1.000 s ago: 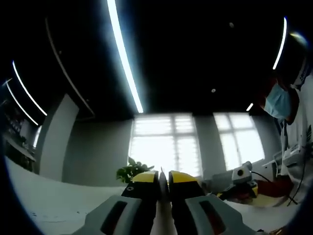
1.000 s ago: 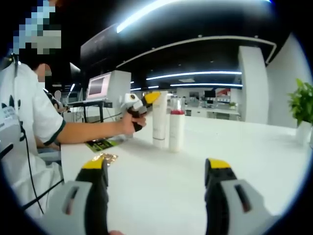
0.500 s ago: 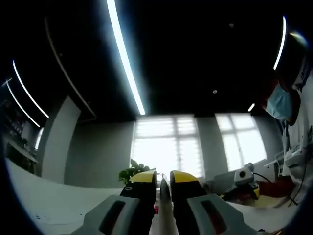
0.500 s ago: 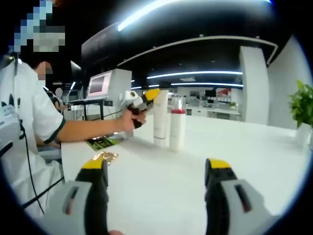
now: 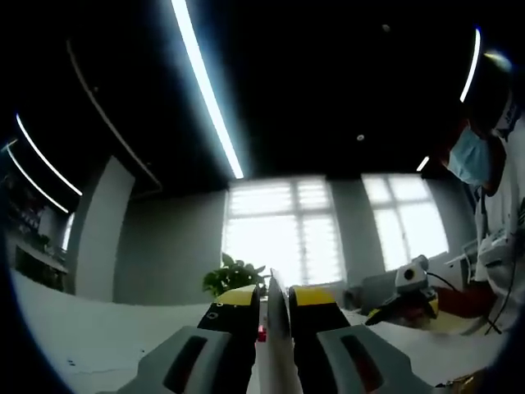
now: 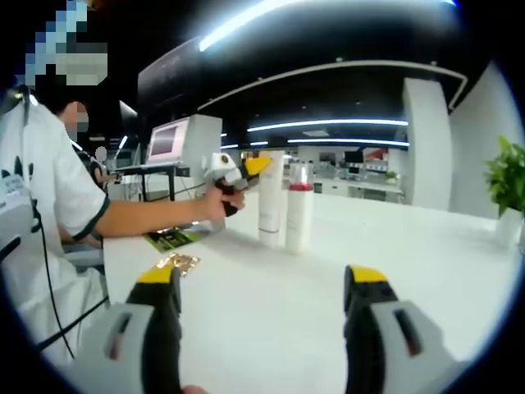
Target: Arrange the skincare products in the storage area until every visible bottle or jar stands upright without overlapping.
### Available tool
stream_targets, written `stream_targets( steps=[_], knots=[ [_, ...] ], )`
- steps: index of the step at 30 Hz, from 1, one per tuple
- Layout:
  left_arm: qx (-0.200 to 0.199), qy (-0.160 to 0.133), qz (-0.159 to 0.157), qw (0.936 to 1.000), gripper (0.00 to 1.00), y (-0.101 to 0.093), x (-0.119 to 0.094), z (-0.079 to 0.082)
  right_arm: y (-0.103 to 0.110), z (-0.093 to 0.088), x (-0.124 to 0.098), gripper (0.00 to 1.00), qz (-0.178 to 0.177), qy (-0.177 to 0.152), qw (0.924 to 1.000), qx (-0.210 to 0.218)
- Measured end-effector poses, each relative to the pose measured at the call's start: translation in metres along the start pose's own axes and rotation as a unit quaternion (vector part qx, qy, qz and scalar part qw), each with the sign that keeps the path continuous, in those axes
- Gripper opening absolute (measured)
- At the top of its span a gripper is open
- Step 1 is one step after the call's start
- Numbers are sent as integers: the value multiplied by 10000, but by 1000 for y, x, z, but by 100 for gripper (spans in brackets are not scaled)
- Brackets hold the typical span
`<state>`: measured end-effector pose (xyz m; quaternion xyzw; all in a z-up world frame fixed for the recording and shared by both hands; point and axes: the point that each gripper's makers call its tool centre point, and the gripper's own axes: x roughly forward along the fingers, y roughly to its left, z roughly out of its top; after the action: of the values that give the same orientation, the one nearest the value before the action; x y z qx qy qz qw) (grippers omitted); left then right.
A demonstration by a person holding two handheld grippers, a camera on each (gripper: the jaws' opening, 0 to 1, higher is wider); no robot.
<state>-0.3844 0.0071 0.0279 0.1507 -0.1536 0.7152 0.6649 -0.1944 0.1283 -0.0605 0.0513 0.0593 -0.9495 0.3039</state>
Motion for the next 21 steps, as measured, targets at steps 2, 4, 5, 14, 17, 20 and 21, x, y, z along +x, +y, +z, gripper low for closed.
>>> stream_targets(
  steps=[2, 4, 5, 14, 17, 20, 21],
  knots=[
    [40, 62, 7, 10000, 13, 0, 0, -2, 1, -1, 0, 82, 15, 3, 10000, 1],
    [77, 101, 11, 9999, 12, -1, 0, -3, 1, -1, 0, 82, 14, 11, 10000, -10],
    [102, 128, 15, 9999, 11, -1, 1, -4, 1, 0, 0, 82, 15, 10, 10000, -13],
    [291, 200, 56, 9994, 10, -2, 0, -7, -1, -1, 1, 82, 15, 24, 10000, -1],
    [274, 162, 75, 9995, 10, 1, -1, -6, -1, -1, 1, 81, 25, 27, 10000, 11],
    [278, 166, 84, 9994, 10, 3, -1, -6, 0, -2, 1, 81, 26, 32, 10000, 13],
    [280, 168, 89, 9994, 10, 4, -1, -6, 0, -2, 1, 81, 28, 30, 10000, 16]
  ],
)
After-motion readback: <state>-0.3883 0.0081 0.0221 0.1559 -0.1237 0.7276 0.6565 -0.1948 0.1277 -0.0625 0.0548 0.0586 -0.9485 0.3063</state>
